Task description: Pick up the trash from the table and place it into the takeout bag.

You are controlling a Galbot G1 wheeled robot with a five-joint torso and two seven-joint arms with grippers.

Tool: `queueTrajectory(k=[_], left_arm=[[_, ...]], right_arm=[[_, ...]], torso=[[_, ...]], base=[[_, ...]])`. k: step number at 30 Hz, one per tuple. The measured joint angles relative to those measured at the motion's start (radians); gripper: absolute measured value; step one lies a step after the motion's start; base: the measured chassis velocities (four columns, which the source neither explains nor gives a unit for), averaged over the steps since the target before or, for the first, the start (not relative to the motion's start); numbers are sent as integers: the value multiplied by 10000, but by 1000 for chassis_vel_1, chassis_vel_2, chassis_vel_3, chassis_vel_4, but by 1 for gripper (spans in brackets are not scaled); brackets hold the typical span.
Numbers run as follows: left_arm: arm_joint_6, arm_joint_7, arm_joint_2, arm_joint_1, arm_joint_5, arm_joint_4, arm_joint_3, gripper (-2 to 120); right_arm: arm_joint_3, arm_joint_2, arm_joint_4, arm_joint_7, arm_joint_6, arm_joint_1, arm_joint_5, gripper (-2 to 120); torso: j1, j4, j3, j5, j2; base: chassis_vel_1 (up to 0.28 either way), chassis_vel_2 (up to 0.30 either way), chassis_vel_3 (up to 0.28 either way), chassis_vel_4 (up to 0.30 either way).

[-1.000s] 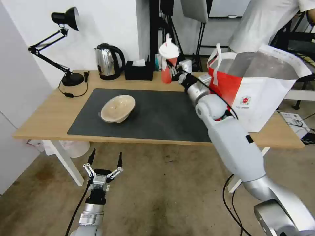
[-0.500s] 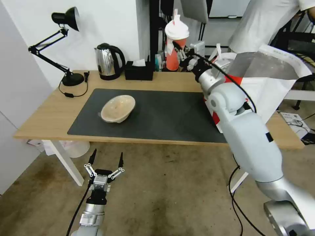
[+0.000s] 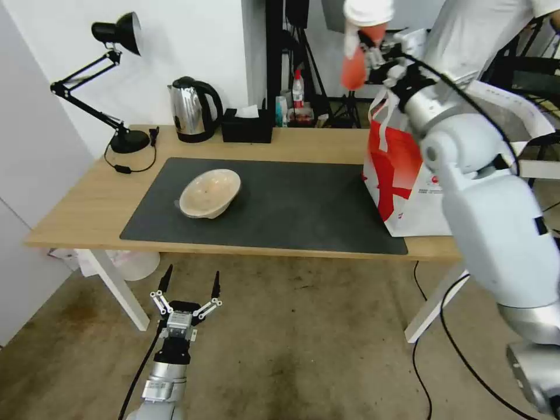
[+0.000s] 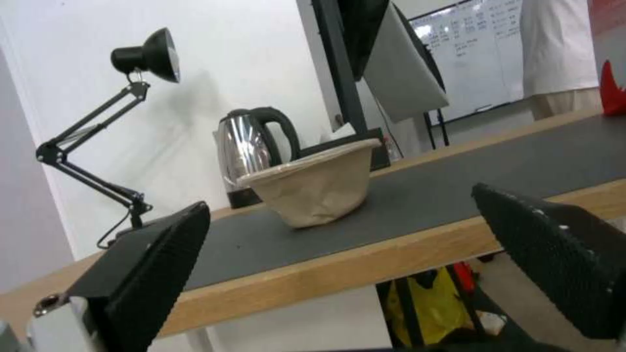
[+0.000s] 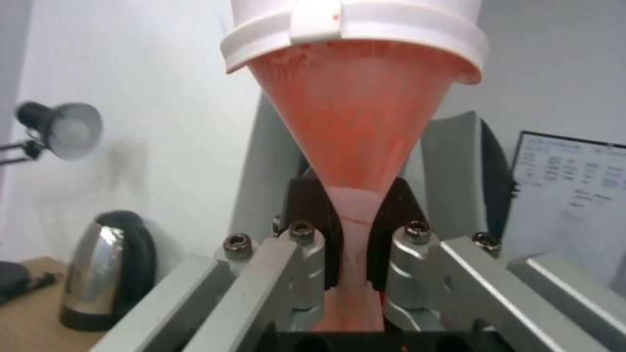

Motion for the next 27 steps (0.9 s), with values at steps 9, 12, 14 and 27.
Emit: queueTrajectory(k=[9, 12, 14, 27], left_arm=[[4, -1, -1, 49, 6, -43, 14, 100], [4, -1, 1, 109, 5, -88, -23, 100], [4, -1, 2, 124, 5, -94, -27, 100], [0, -2, 5, 163, 6, -104, 25, 100]], right_arm=[[275, -554, -23, 97, 202, -415, -23, 5], [422, -953, -24, 161, 356, -645, -58, 5], [488, -1084, -29, 164, 388, -708, -68, 5], [1150, -1749, -399, 178, 697, -1109, -426, 5]], torso=[[0, 2, 0, -1, 0], [0, 2, 0, 0, 0], [0, 1, 0, 0, 0], [0, 2, 0, -1, 0]], base=[[0, 0, 0, 0], [0, 0, 0, 0], [0, 0, 0, 0], [0, 0, 0, 0]])
